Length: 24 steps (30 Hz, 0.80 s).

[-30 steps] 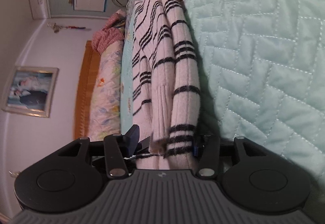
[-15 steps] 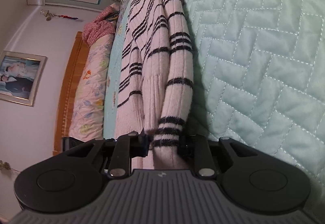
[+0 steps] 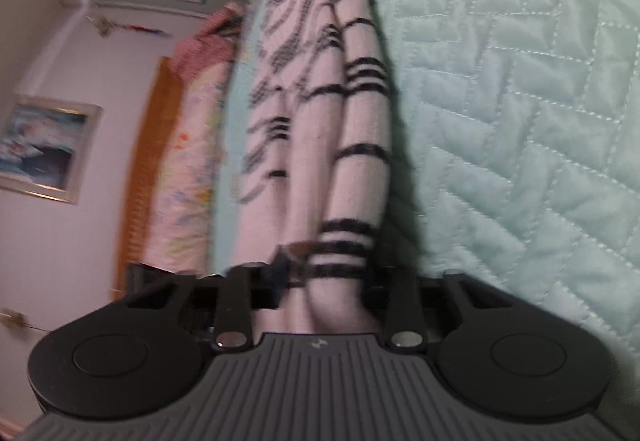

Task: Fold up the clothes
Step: 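Close the left gripper on the ribbed hem while the right gripper grasps it too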

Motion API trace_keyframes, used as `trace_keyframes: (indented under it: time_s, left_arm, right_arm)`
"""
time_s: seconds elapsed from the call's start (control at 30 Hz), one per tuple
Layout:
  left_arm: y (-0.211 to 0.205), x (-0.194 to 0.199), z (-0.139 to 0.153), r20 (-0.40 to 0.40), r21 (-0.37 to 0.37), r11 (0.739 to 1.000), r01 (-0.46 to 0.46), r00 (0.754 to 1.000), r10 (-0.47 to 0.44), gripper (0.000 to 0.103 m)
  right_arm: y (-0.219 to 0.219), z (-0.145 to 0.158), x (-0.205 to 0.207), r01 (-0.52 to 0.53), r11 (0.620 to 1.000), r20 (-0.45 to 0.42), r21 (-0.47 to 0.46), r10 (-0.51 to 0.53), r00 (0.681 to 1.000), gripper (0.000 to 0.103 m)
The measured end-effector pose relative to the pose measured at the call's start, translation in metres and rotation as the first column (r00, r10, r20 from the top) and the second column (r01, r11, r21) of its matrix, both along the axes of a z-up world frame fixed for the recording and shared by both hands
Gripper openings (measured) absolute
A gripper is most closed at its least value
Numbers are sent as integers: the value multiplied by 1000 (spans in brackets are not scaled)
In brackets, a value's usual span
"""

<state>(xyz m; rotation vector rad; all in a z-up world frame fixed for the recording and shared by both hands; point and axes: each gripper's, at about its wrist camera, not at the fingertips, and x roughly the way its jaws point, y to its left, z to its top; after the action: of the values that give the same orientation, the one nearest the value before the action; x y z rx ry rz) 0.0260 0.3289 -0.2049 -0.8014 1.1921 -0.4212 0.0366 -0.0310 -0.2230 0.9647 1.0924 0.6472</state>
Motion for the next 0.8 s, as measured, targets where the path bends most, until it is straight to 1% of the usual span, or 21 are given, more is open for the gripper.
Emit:
trace_keyframes:
  time_s: [0.07,0.1,0.17,0.27,0.37,0.47,0.5,0.53,0.57,0.6,0.63,0.7,0.73,0.77,0.8]
  left_arm:
    - [-3,-2,6,19,2,1000,10,1000,-10,19]
    - [-5,-2,10,29,3,1000,15,999,-15,19]
    - [-7,-6,16,52,-27,999,25,998,-24,18]
    - [-6,-11,25,70,-39,999,33,997,-30,18]
    - [2,-18,27,66,-61,998,16,998,-12,18]
    - [7,-27,26,59,-74,997,18,998,-14,18]
    - [8,-30,25,64,-68,997,31,998,-27,18]
    - [9,-31,20,49,-54,998,26,998,-24,19]
    - [11,-30,11,21,-48,999,1,1000,0,19]
    - [14,-29,1,-9,-45,999,-28,1000,28,19]
    - [18,-29,-8,-23,-69,997,-45,999,43,20]
    - [23,-34,-12,-2,-113,992,-59,998,60,25]
    - [24,-37,-11,14,-123,991,-58,998,60,32]
    - [25,-39,-10,26,-137,989,-57,998,61,36]
    - [27,-40,-9,37,-152,987,-55,997,61,45]
  right_arm:
    - [2,5,-1,1,1000,3,-19,-1,1000,21]
    - [2,7,-1,4,1000,3,-14,-4,1000,21]
    - [2,12,-4,17,1000,2,22,-17,1000,20]
    - [-1,19,-12,30,997,9,76,-30,1000,19]
    - [-6,20,-22,57,994,-2,90,-57,998,18]
    - [-9,16,-33,79,991,-19,104,-77,997,18]
    - [-8,15,-35,72,993,-16,92,-71,997,18]
    - [-6,14,-38,63,995,-12,77,-62,998,18]
    - [-5,13,-40,55,997,-8,61,-54,998,18]
    - [-2,10,-39,57,998,-14,13,-57,998,18]
    - [-2,6,-38,58,998,-18,11,-57,998,18]
    - [-3,1,-37,64,998,-23,27,-64,998,20]
    - [-5,0,-38,71,997,-26,40,-70,997,24]
    - [-6,1,-38,63,997,-23,51,-62,998,28]
    - [-7,1,-39,58,997,-25,55,-56,998,29]
